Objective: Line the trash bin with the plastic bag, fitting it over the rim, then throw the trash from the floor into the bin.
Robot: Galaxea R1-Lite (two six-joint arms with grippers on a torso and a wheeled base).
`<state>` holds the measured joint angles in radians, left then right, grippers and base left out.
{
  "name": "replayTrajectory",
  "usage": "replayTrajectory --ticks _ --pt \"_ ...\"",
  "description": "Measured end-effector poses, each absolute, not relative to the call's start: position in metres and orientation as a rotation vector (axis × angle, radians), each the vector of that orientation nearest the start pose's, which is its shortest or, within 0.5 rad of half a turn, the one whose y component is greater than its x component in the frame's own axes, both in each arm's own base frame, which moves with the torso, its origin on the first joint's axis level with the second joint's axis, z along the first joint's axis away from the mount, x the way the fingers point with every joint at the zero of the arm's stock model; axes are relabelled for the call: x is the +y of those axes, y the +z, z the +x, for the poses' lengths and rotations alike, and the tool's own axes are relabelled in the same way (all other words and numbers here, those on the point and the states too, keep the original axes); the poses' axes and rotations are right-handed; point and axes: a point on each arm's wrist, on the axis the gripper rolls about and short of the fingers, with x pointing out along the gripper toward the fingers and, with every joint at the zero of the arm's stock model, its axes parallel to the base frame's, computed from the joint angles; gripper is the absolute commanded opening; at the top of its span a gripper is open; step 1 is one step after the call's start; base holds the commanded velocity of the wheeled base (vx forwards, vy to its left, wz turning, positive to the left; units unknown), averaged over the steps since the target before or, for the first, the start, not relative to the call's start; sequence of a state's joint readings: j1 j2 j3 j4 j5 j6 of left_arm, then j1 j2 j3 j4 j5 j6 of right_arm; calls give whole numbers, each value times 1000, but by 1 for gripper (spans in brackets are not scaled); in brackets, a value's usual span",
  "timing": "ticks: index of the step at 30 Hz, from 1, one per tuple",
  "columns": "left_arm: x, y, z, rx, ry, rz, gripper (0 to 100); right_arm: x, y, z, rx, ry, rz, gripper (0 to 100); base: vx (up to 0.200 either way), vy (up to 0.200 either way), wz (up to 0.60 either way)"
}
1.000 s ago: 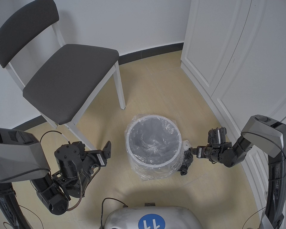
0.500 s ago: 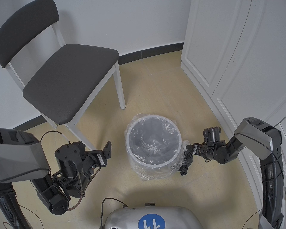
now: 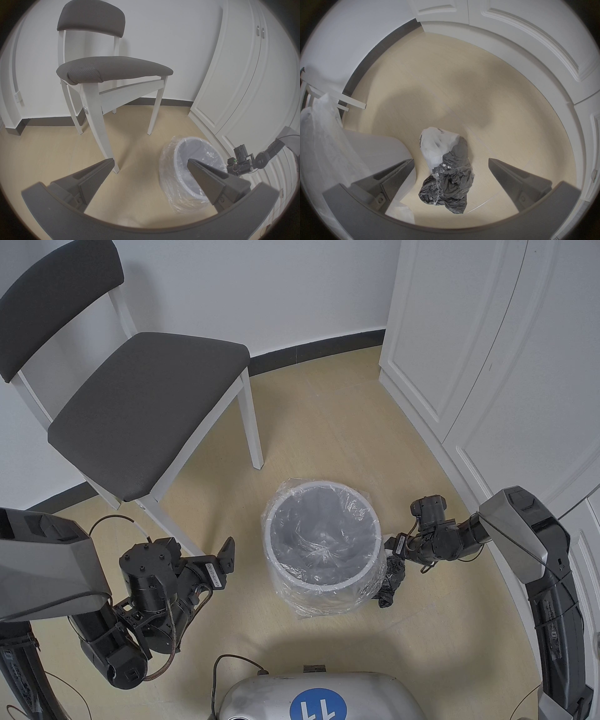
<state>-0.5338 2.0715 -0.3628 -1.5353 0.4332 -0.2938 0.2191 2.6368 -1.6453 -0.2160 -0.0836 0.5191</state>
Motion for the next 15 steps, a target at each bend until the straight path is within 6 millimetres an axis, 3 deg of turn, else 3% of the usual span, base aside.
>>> replayTrajectory --ticks 8,15 --pt "-140 56 261 182 -66 -205 100 117 -36 503 847 -70 364 100 0 0 0" --pt "-139 48 267 199 -52 -196 100 121 -57 508 894 -70 342 100 0 0 0"
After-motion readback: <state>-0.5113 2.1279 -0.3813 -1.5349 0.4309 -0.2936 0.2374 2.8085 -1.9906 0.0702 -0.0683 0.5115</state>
